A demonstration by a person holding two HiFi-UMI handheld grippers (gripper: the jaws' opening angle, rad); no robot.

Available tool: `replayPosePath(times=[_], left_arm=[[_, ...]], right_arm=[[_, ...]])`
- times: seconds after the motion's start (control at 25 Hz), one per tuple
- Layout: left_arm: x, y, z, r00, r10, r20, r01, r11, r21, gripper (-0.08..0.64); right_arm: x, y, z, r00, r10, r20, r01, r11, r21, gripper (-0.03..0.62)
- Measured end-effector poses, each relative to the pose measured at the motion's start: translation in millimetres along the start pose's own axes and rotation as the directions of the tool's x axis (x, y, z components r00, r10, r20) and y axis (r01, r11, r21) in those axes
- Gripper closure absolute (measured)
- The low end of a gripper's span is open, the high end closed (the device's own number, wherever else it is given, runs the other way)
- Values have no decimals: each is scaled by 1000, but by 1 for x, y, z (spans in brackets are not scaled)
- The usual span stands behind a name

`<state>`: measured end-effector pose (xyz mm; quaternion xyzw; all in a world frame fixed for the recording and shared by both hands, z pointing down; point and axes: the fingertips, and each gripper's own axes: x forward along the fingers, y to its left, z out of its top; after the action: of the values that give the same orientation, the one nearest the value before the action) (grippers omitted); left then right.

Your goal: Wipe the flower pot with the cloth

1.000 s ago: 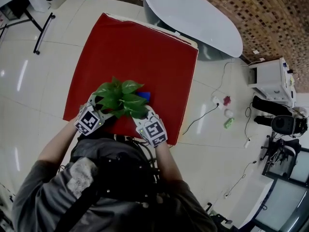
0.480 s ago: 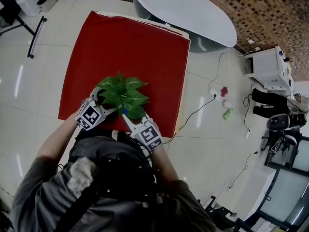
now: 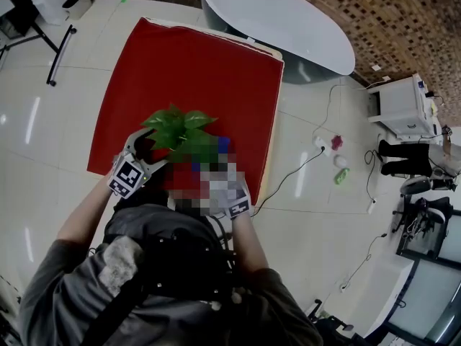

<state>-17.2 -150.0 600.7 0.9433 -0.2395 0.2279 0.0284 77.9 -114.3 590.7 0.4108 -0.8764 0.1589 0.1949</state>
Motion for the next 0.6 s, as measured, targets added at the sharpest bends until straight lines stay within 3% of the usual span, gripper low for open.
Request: replayPosePath(times=[0.12,0.28,0.6], left_arm=[[-11,-4,-1,999,39,8,-38,999,-35,140],[-22,-8,-4,998,65,0,-65,996,-60,140],[-7,0,3,996,95,-4,-95,996,0,140]], right_arm=[[10,-10,-6,1000,3,-30,-3,1000,-13,526],[23,12,2,996,78,-46,-81,995,-57,526],[27,46,0,977,200,-77,-206,975,-81,526]])
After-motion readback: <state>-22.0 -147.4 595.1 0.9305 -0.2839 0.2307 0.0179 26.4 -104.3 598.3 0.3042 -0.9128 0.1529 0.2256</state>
